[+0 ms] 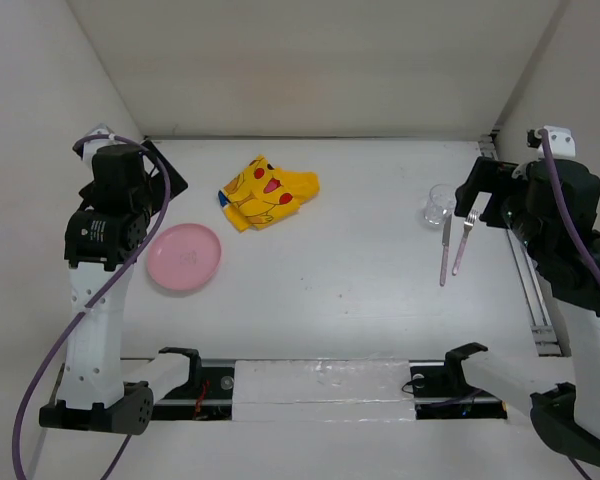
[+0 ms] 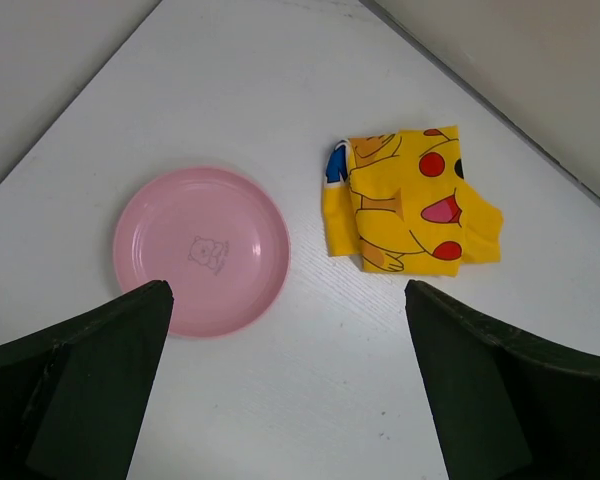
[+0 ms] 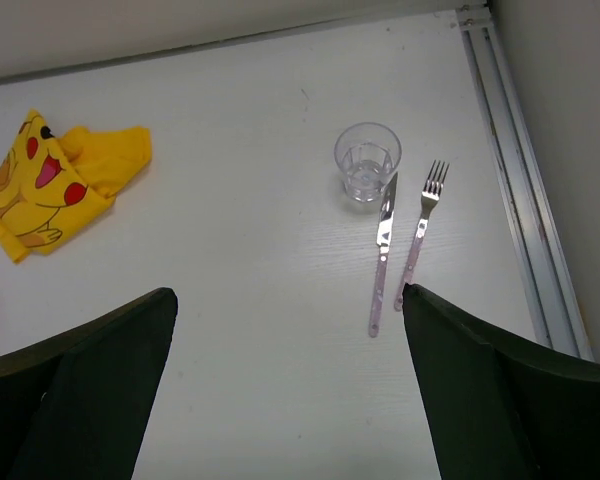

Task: Set the dinner table for one person

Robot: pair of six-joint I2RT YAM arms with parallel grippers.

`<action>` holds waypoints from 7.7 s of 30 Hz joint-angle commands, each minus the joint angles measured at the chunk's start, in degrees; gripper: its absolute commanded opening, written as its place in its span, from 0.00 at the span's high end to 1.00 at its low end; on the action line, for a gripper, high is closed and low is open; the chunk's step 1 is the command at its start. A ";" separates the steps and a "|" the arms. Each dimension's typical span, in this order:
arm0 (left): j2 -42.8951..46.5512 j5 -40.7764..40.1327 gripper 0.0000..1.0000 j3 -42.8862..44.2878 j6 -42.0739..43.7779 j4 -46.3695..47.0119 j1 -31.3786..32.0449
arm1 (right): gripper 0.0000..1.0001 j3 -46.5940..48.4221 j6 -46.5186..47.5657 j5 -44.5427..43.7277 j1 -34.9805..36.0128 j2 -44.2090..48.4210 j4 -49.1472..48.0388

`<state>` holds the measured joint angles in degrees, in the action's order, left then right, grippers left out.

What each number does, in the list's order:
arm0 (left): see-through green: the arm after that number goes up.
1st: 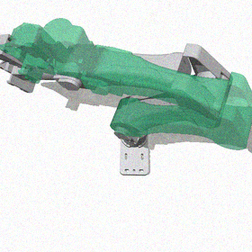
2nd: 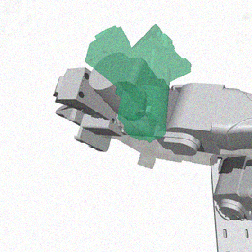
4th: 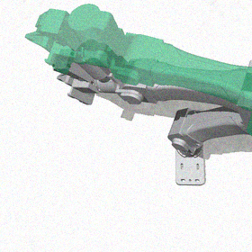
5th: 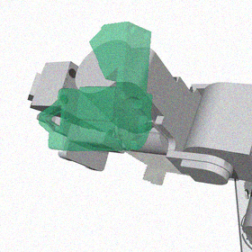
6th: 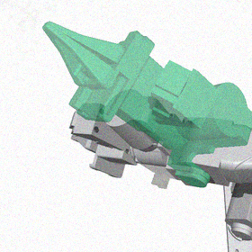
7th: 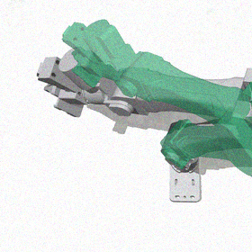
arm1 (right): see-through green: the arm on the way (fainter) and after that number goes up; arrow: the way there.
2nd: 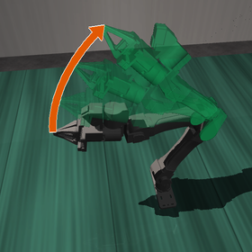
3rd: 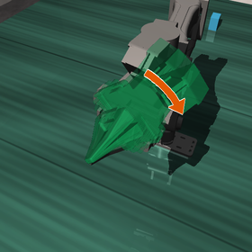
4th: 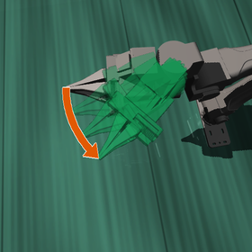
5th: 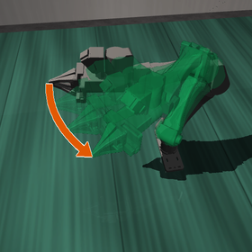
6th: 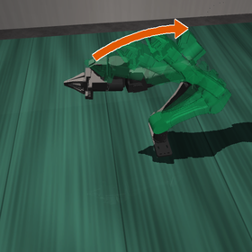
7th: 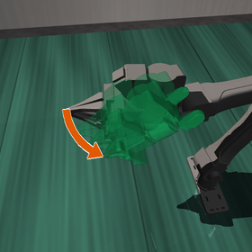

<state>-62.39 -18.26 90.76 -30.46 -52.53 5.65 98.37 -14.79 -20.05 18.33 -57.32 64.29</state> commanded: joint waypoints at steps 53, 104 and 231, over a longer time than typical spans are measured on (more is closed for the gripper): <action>-78.32 53.85 0.00 32.03 15.43 38.20 -1.34 | 0.00 -13.11 5.56 41.24 -1.01 4.15 -8.75; 19.60 -18.64 0.00 -45.86 -32.53 18.82 51.06 | 0.00 -34.21 0.11 39.57 4.08 -7.35 -36.26; -24.27 8.24 1.00 -39.70 -29.14 26.78 17.82 | 1.00 -60.75 -67.48 11.70 26.67 -23.19 -74.66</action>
<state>-88.75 -8.47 48.51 -60.10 -22.61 22.50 35.35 -84.16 -8.56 45.98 -81.28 -7.57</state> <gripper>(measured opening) 0.006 0.022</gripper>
